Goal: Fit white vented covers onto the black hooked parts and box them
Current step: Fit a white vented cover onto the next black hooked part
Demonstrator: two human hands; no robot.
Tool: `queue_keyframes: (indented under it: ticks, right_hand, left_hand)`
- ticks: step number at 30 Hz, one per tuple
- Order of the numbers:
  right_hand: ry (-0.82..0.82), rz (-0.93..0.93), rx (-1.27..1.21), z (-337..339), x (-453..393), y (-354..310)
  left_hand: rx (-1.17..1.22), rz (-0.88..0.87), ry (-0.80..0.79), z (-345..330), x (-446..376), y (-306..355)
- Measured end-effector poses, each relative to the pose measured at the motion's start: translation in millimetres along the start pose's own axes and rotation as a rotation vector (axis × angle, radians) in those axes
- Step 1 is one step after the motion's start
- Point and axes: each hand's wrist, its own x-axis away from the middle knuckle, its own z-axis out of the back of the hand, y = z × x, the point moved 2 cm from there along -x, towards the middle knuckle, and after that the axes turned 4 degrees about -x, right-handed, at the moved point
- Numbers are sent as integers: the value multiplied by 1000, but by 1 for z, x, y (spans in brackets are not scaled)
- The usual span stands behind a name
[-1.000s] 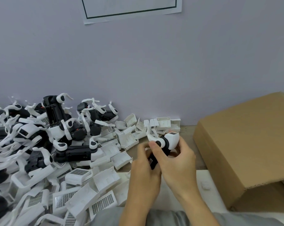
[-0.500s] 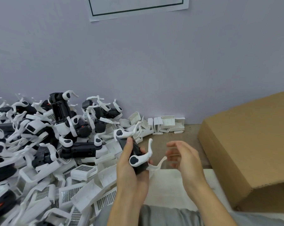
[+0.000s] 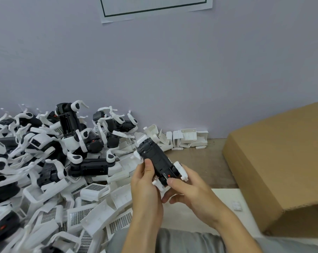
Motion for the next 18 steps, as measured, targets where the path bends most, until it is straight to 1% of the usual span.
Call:
queue_keyframes:
  ticks: [5,13,15,18]
  right_hand:
    - [126,9,-2,0,-4,1]
    - [106,1,-40,0,-3,2]
    - [87,-6,-25,0,-3,2]
    - [115,-4,14,0,-4,2]
  left_hand:
    - [-74,-83,13,-2,0,-2]
    - [-142,-94,34,-1,1,-2]
    - [-130,-104,40,-1,1,-2]
    - [-174,-128,35,-1,1,-3]
